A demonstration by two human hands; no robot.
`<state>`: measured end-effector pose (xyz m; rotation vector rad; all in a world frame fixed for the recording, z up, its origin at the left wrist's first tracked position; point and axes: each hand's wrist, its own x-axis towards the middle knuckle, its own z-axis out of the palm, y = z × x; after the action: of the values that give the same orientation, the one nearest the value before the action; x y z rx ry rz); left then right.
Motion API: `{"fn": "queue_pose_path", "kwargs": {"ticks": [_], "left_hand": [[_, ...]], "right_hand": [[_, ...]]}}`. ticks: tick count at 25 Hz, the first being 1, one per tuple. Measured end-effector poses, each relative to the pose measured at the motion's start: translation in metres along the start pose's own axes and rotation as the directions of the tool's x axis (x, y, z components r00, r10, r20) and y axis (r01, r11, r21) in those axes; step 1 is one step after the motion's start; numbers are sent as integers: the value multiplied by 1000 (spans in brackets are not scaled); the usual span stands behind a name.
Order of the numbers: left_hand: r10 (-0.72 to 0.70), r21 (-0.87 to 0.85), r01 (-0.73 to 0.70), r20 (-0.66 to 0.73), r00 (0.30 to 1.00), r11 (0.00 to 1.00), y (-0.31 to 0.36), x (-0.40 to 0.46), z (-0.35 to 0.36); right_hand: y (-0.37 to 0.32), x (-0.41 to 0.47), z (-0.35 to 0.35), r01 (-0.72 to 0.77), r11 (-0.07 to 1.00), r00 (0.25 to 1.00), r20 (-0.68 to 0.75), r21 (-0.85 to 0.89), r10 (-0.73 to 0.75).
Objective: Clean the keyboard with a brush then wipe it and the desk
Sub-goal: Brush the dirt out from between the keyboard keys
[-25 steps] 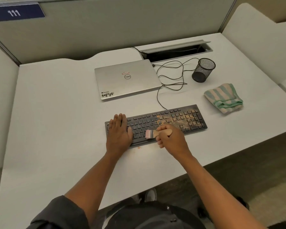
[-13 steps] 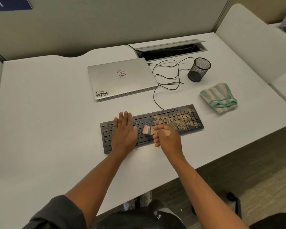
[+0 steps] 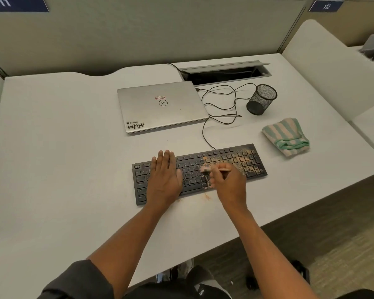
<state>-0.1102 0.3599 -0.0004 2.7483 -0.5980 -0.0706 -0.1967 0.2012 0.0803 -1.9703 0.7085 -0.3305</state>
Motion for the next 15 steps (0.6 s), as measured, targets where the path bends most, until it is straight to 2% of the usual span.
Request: {"fn": "queue_pose_path", "kwargs": {"ticks": [2,5,6,9,10,13,15], "left_hand": [[0,0,0,-3,1000,1000,0,0,0],[-1,4,1,-3,1000,1000,1,0,0],[-1,3,1,-4,1000,1000,1,-1,0],[1,-5,-1,2,1000,1000,2,-1,-2],[1,-9,-1,2,1000,1000,2,-1,-2],[1,-11,-1,-6,1000,1000,2,-1,-3],[0,-5,0,-6,1000,1000,2,-1,-3]], "right_hand": [[-3,7,-1,27,1000,1000,13,-16,-26],[-15,5,8,11,998,985,174,54,-20],[-15,5,10,32,999,984,174,15,-34],[-10,16,3,106,968,994,37,-227,-100],[-11,20,0,107,965,994,11,-239,-107],[-18,25,2,66,997,991,123,-49,-59],[-24,25,7,31,999,975,222,-19,-26]]}}
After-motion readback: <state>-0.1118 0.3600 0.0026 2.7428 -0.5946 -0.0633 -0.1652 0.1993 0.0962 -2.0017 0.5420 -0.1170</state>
